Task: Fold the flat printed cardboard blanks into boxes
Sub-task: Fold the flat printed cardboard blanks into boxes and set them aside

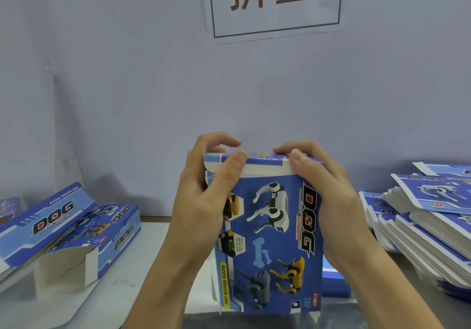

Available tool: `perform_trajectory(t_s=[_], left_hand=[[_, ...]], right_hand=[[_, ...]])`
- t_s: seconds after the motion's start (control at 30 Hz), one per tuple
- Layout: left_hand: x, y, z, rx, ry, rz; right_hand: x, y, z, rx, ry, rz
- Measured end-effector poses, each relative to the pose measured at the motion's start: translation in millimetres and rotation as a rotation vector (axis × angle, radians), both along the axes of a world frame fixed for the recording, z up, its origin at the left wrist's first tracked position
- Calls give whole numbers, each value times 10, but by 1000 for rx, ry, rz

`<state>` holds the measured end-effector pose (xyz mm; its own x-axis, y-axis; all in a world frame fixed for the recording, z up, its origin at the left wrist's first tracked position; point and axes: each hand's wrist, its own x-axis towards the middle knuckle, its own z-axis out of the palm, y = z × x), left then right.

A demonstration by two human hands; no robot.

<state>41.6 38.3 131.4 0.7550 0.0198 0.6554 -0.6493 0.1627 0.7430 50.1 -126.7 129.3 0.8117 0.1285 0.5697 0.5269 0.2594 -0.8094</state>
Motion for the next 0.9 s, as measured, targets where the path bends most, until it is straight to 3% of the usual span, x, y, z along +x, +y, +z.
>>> perform_trajectory(t_s=[0.27, 0.4, 0.6, 0.9], left_hand=[[16, 34, -33, -11, -42, -118], [20, 17, -30, -2, -43, -25], [26, -22, -38, 16, -105, 86], [62, -47, -90, 12, -114, 116]], right_hand=[[23, -38, -24, 38, 5, 47], [7, 1, -44, 119, -96, -5], [19, 73, -48, -4, -224, -236], [36, 30, -69, 60, -166, -183]])
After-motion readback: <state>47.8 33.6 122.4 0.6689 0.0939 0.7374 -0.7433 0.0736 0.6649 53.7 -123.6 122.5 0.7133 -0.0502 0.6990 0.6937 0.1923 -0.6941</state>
